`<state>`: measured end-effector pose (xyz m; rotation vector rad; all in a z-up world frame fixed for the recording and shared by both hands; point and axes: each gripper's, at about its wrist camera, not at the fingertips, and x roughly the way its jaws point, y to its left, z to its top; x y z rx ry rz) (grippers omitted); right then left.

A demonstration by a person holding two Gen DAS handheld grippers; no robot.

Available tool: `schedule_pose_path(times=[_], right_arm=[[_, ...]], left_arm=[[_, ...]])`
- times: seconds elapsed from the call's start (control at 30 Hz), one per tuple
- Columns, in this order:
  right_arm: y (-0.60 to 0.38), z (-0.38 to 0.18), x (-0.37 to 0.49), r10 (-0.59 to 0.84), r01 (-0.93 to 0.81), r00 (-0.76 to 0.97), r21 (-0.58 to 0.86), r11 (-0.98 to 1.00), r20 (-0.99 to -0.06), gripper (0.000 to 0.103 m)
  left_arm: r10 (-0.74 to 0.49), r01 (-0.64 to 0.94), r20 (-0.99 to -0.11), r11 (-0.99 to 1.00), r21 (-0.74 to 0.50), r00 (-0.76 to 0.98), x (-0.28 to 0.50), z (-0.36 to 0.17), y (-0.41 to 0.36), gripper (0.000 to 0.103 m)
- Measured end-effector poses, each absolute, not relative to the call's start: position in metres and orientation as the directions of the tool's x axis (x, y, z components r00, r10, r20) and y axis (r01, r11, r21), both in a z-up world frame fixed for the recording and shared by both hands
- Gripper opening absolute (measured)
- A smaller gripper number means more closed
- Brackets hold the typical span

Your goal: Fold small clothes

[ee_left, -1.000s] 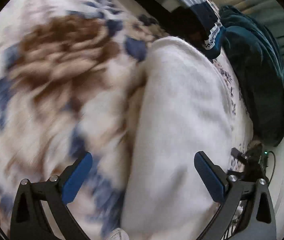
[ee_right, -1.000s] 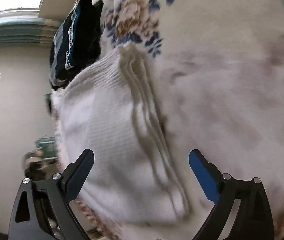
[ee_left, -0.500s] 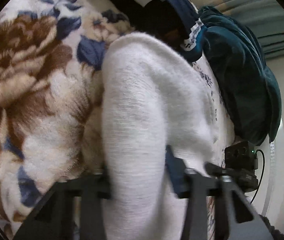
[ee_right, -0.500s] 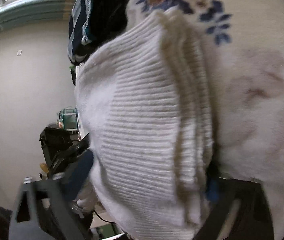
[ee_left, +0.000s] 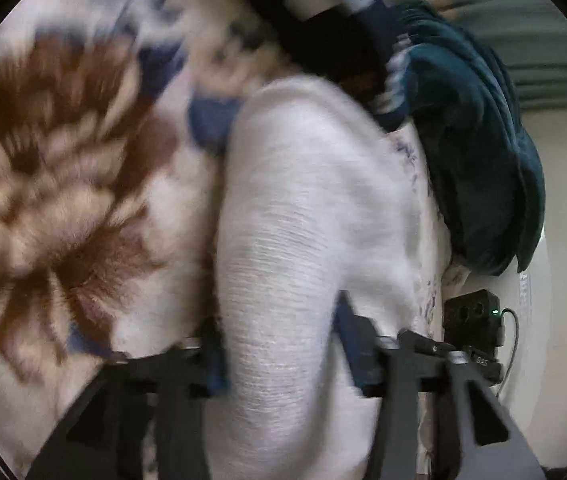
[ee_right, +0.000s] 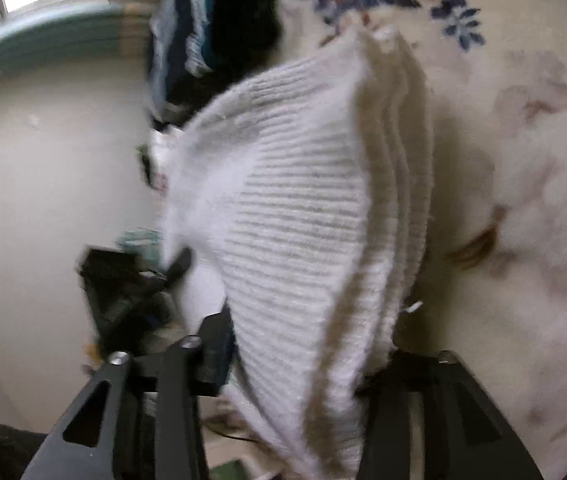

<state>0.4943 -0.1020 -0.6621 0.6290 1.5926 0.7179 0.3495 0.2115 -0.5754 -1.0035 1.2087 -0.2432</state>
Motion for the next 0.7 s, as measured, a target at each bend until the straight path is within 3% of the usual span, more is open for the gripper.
schedule_pose_path(times=[0.03,0.1,0.13,0.17,0.2,0.23,0.37,0.7], right_arm=[[-0.100,-0.670,0.498,0.746,0.003,-0.140,0.753,0.658,-0.651,0.066],[-0.101,-0.683,0.502,0.776,0.050,-0.142,0.778,0.626,-0.615,0.070],[-0.101,-0.687,0.504,0.796,0.079,-0.138,0.794,0.603,-0.590,0.070],[-0.101,-0.690,0.505,0.813,0.102,-0.125,0.808,0.580,-0.568,0.066],[-0.103,-0.686,0.504,0.822,0.108,-0.100,0.816,0.568,-0.560,0.058],[-0.101,-0.682,0.503,0.833,0.103,-0.090,0.826,0.554,-0.547,0.040],[-0.092,-0.653,0.500,0.829,0.049,-0.046,0.828,0.559,-0.557,0.034],[-0.059,-0.540,0.533,0.843,-0.040,0.106,0.844,0.534,-0.528,0.034]], left_arm=[[-0.663,-0.341,-0.639,0.540,-0.769,0.391,0.341,-0.584,0.216,0.060],[-0.669,-0.330,-0.618,0.522,-0.786,0.413,0.341,-0.587,0.217,0.057],[-0.656,-0.310,-0.617,0.535,-0.786,0.434,0.340,-0.582,0.213,0.048],[-0.650,-0.283,-0.611,0.545,-0.789,0.452,0.334,-0.575,0.212,0.033],[-0.632,-0.263,-0.617,0.567,-0.781,0.468,0.334,-0.565,0.208,0.025],[-0.615,-0.251,-0.627,0.589,-0.768,0.478,0.332,-0.555,0.205,0.024],[-0.581,-0.221,-0.635,0.625,-0.749,0.509,0.335,-0.525,0.200,0.023],[-0.603,-0.064,-0.569,0.653,-0.754,0.559,0.398,-0.424,0.242,0.023]])
